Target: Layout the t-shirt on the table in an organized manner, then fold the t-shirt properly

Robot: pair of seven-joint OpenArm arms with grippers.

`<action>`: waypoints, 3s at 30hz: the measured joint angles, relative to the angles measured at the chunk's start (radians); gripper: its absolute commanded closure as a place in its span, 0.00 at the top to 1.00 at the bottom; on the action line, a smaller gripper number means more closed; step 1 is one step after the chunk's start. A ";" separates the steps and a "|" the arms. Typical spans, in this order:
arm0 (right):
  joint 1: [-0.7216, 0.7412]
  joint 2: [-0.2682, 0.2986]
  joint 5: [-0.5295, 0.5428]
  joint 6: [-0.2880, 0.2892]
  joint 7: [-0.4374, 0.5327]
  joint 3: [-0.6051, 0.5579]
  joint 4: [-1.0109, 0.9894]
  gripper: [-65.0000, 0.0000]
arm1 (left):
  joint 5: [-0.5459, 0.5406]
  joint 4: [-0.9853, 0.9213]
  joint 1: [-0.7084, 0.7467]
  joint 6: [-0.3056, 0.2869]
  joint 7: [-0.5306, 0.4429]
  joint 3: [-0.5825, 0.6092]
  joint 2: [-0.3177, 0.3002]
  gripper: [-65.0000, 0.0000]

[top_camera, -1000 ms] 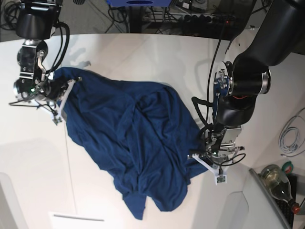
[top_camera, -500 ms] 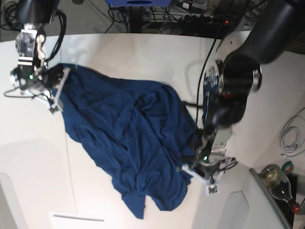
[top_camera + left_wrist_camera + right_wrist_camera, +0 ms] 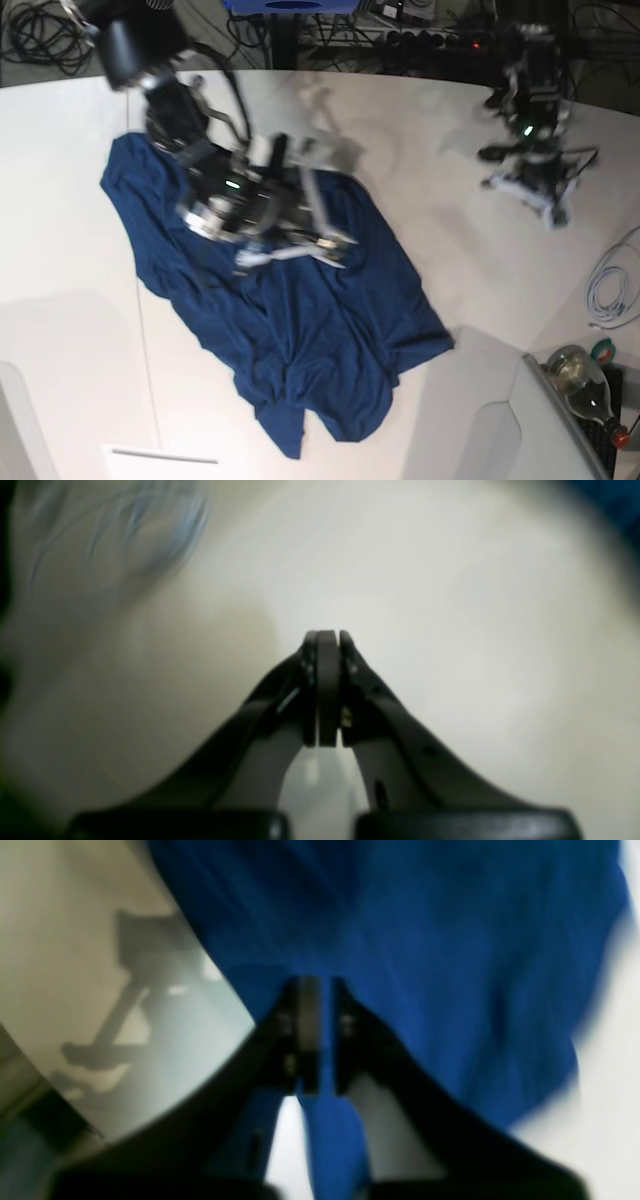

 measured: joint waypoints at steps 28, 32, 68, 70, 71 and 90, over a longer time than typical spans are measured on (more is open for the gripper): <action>0.177 -0.080 0.291 -0.041 0.403 0.001 -0.745 0.04 | 0.003 0.039 0.143 -0.013 -0.134 -0.160 0.000 0.00; 0.075 -0.049 0.306 -0.030 0.399 0.000 -0.632 0.04 | 0.010 0.035 0.121 -0.010 -0.125 -0.126 0.001 0.00; -0.246 0.195 0.194 -0.072 -0.056 0.080 0.196 0.05 | -0.610 -0.046 -0.150 0.006 0.137 0.018 0.285 0.50; -0.246 0.195 0.193 -0.072 -0.054 0.079 0.196 0.05 | -0.613 0.019 -0.144 0.017 0.231 0.021 0.286 0.49; -0.246 0.192 0.200 -0.072 -0.055 0.079 0.196 0.05 | -0.614 0.050 -0.143 0.023 0.274 0.019 0.285 0.49; -0.245 0.189 0.200 -0.072 -0.056 0.193 0.195 0.05 | -0.563 -0.169 -0.384 0.283 0.360 0.019 0.272 0.34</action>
